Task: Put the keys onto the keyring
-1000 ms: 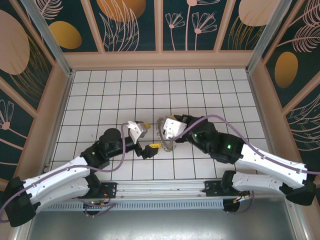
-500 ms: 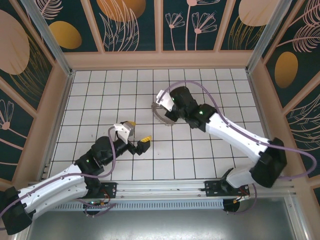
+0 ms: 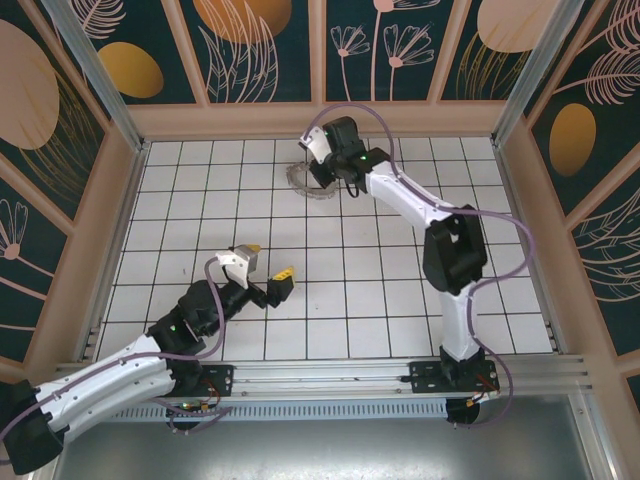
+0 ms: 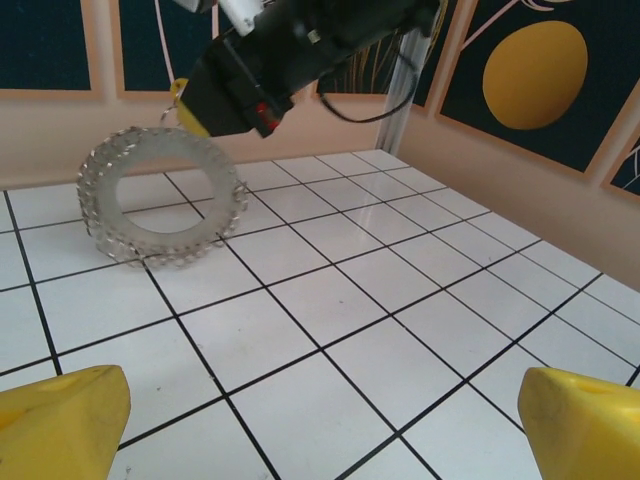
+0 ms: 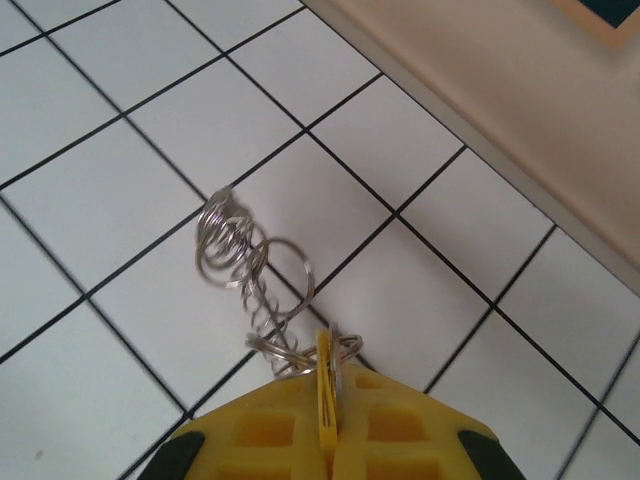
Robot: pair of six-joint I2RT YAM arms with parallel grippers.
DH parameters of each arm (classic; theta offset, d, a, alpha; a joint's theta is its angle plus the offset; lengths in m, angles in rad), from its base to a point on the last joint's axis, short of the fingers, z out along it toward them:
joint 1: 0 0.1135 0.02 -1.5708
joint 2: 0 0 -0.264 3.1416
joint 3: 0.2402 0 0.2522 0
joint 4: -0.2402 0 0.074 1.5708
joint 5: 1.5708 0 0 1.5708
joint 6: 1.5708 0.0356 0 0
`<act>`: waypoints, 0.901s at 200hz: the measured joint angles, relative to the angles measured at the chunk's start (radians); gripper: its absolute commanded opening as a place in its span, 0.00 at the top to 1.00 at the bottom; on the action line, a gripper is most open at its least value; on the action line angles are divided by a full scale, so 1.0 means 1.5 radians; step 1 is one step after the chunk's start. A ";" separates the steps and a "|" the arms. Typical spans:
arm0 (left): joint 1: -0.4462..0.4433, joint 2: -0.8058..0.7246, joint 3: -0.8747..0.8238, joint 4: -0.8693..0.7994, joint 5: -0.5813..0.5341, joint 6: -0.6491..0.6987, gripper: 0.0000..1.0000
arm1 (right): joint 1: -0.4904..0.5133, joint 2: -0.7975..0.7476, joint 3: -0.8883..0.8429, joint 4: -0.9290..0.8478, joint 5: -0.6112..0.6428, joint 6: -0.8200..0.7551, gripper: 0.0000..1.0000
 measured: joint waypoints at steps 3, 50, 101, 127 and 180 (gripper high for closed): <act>0.000 0.000 0.000 0.001 -0.001 0.000 0.01 | -0.001 0.010 0.009 0.000 -0.004 0.003 1.00; 0.000 0.019 -0.002 0.004 -0.009 0.001 0.02 | -0.016 0.093 0.097 -0.015 -0.042 0.031 1.00; 0.000 0.037 -0.002 0.009 -0.009 0.004 0.01 | -0.046 0.077 0.001 0.021 -0.055 0.081 1.00; 0.000 0.046 -0.002 0.009 -0.009 0.010 0.01 | -0.073 0.048 -0.105 0.037 -0.054 0.114 1.00; 0.000 0.072 -0.001 0.018 0.004 0.019 0.01 | -0.104 -0.040 -0.265 0.083 -0.056 0.155 0.88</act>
